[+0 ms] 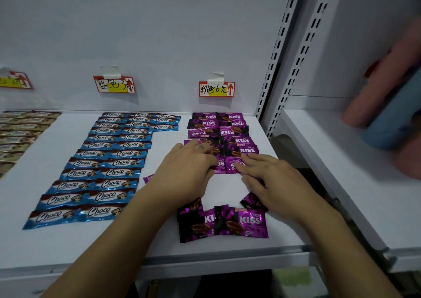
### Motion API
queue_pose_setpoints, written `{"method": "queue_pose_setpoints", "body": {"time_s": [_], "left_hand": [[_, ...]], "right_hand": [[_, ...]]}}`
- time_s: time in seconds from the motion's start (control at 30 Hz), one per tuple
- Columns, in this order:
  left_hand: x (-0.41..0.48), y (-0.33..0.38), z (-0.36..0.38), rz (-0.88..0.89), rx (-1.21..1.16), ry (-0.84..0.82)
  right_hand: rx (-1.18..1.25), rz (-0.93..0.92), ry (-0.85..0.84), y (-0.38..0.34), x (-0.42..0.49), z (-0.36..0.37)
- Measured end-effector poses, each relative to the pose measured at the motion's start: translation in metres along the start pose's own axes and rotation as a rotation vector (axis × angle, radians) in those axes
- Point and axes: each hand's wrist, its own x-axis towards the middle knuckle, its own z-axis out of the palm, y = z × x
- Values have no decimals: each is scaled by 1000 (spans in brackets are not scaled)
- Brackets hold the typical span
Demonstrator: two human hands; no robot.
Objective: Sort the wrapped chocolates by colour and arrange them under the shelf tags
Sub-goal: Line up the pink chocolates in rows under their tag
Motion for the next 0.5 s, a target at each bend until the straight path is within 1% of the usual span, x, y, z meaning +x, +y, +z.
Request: {"method": "queue_pose_setpoints", "body": {"time_s": [0.1, 0.2, 0.3, 0.33, 0.4, 0.5], "left_hand": [[-1, 1, 1, -8, -7, -4], [-4, 0, -2, -11, -10, 8], [-14, 0, -16, -32, -71, 61], [-19, 0, -22, -38, -103, 65], [-32, -3, -32, -7, -128, 0], [-49, -11, -42, 61, -110, -201]], "right_hand": [[70, 18, 42, 1, -4, 6], [75, 22, 96, -3, -5, 6], [126, 35, 197, -8, -9, -10], [166, 47, 206, -9, -13, -17], [208, 52, 149, -9, -25, -29], [169, 61, -31, -6, -41, -38]]}}
